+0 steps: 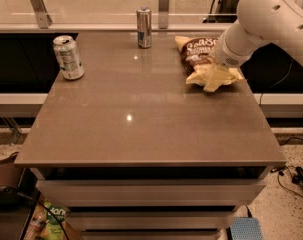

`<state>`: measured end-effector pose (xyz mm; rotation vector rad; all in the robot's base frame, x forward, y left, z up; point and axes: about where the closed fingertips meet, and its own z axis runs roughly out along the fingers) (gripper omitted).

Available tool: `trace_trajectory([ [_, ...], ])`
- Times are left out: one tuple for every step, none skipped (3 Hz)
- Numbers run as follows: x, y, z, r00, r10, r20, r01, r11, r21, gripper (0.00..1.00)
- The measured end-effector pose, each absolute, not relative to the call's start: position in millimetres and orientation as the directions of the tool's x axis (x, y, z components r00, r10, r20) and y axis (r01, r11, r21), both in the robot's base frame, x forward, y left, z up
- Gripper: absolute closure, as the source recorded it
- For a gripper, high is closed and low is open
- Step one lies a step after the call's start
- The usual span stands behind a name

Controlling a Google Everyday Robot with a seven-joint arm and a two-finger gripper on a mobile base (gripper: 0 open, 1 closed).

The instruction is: Move brown chip bag near 7up can

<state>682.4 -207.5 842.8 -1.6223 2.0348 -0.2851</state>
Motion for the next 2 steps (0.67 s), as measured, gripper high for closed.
trace_trajectory([
  [682.4,-207.4,843.0,-0.149,-0.953,-0.263,-0.844,0.261,-0.468,0.64],
  [682.5,-206.5,841.1,-0.149,-0.954,-0.262,-0.846,0.26,-0.465,0.87],
])
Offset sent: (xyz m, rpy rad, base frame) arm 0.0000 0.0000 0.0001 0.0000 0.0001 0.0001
